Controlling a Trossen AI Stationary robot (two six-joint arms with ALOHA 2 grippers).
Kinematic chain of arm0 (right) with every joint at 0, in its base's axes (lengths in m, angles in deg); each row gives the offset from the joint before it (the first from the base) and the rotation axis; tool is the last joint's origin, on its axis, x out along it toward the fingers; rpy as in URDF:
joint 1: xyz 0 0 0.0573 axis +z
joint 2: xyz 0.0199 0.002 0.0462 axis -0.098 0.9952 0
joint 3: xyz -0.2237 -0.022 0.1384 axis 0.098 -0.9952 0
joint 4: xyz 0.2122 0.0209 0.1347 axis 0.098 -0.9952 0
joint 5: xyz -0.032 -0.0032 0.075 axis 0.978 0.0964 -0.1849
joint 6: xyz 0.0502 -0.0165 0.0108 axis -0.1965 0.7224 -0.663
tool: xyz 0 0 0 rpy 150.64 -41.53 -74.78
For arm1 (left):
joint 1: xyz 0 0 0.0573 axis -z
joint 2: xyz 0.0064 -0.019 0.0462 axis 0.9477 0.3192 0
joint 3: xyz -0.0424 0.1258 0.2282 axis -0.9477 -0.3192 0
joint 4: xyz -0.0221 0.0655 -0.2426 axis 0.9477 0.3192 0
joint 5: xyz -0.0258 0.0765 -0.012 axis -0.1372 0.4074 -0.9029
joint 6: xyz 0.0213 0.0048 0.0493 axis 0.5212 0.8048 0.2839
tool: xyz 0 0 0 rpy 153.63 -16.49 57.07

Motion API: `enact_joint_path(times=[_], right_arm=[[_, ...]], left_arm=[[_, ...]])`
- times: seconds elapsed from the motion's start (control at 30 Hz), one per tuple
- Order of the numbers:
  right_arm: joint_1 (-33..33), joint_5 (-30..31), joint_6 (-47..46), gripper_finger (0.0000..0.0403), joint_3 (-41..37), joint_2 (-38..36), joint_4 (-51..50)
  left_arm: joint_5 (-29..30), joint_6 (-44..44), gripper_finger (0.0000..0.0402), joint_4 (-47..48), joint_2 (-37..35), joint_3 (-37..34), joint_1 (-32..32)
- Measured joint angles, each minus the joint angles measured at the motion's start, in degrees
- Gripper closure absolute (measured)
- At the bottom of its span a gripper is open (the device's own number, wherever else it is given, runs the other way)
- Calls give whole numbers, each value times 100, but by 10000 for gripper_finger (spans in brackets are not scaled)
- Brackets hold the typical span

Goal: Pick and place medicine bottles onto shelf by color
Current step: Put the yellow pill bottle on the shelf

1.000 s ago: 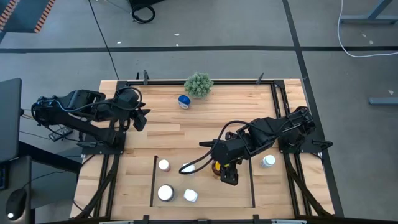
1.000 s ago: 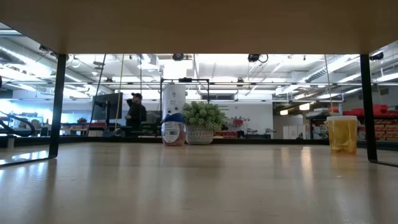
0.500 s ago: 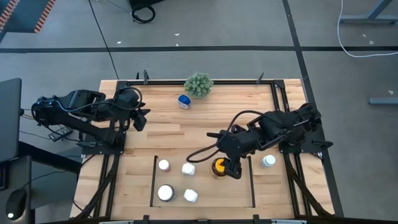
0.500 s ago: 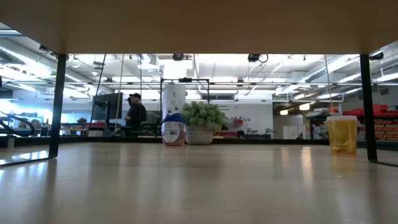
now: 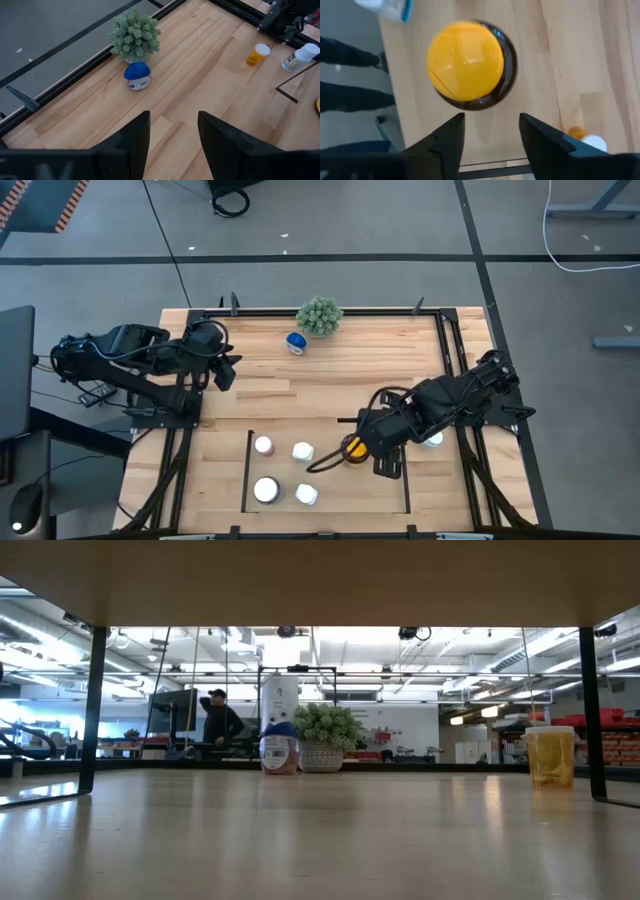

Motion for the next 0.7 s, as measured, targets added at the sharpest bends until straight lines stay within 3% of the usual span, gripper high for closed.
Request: enact_joint_path(times=[0.33, 0.7], right_arm=[[-2, -159, 587, 291, -908, 0, 138], [-50, 92, 944, 311, -1049, 0, 795]], left_arm=[[0, -2, 230, 7, 0, -2, 0], [0, -2, 230, 17, 0, 0, 0]])
